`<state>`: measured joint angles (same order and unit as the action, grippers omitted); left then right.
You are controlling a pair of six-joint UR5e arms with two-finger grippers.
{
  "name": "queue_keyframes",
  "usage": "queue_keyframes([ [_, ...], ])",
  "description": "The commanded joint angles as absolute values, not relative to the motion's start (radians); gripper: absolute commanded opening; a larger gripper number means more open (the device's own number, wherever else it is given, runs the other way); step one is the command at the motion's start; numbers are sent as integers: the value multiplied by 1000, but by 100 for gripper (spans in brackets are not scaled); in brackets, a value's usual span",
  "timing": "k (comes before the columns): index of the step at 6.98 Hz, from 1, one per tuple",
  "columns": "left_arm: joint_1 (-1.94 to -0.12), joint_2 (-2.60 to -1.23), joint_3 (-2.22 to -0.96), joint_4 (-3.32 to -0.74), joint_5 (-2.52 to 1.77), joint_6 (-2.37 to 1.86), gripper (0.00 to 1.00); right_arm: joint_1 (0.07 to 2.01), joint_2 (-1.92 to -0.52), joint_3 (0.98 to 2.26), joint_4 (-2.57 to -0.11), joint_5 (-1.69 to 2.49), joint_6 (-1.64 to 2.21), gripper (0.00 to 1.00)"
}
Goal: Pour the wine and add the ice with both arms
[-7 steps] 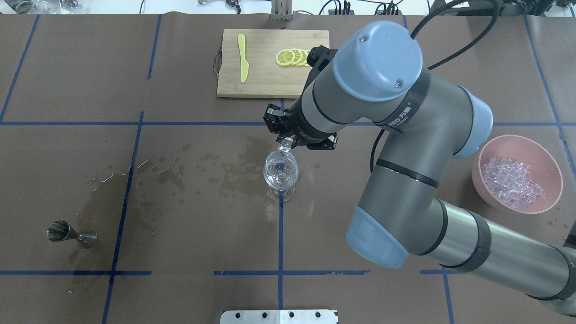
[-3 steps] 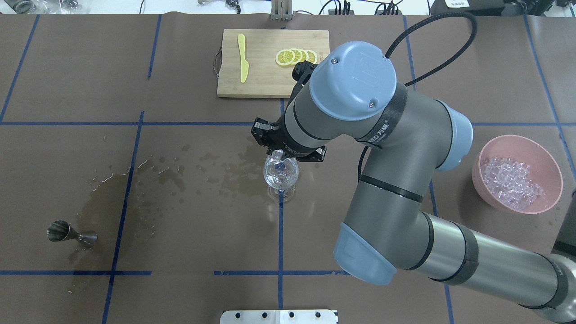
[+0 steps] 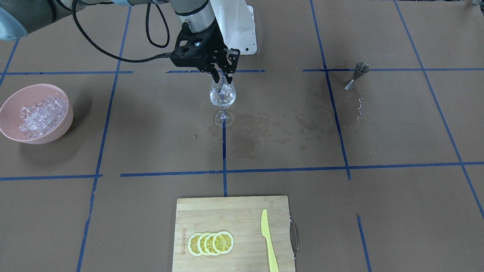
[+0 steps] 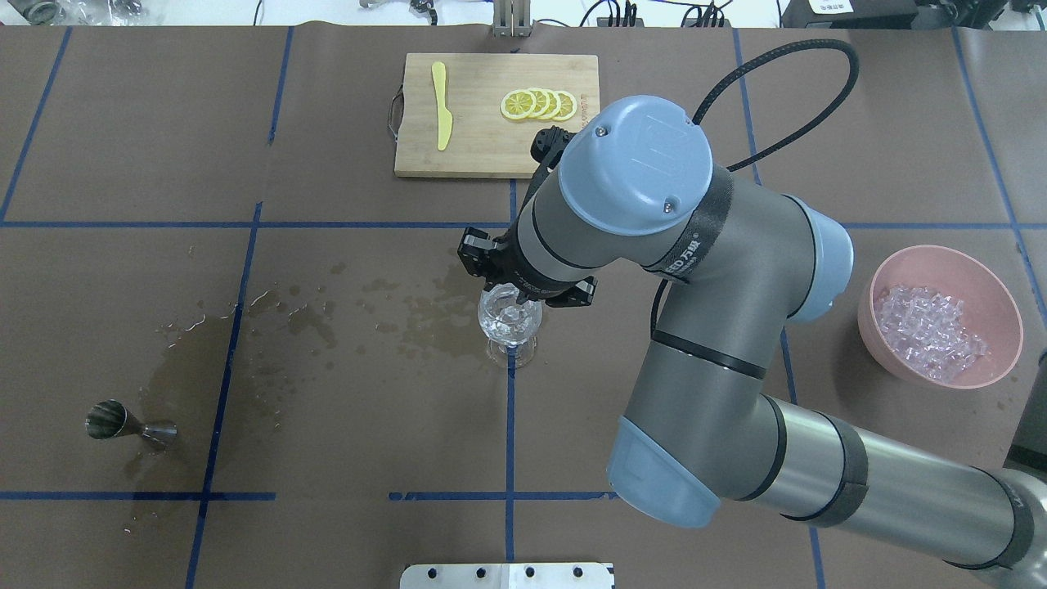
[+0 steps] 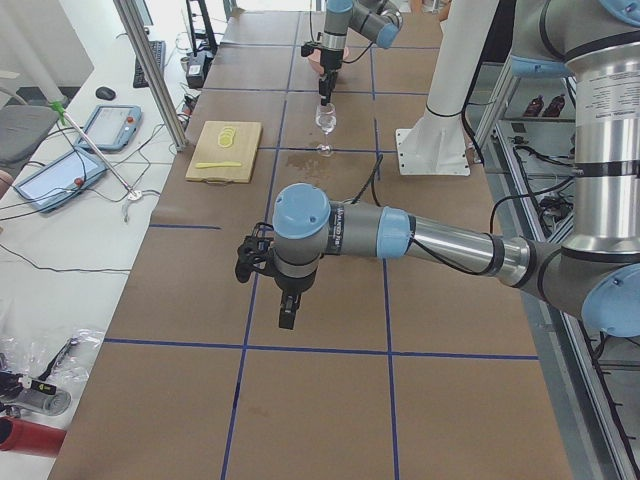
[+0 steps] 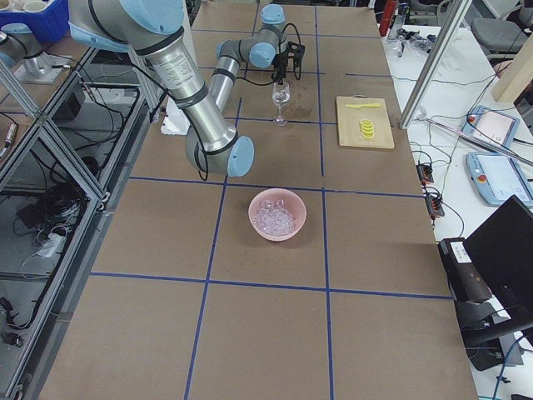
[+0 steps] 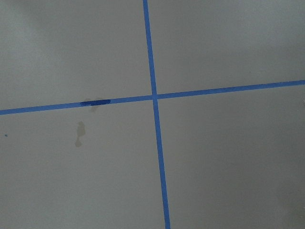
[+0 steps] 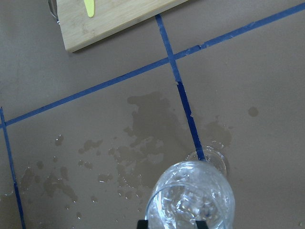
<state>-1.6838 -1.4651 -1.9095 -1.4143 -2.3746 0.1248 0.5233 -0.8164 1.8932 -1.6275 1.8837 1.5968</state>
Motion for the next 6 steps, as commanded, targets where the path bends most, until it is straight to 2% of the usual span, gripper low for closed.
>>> queue_keyframes([
  [1, -1684, -1465, -1911, -1414, -2375, 124, 100, 525, -822, 1899, -1629, 1885, 1595, 78],
  [2, -1683, -1465, -1911, -1414, -2375, 123, 100, 547, -865, 1926, -1629, 1893, 1592, 80],
  [3, -1680, -1466, -1907, -1423, -2375, 124, 100, 590, -947, 1980, -1628, 1897, 1580, 100],
  [6, -1677, -1466, -1825, -1640, -2375, 124, 100, 788, -1150, 1999, -1615, 1989, 1247, 100],
])
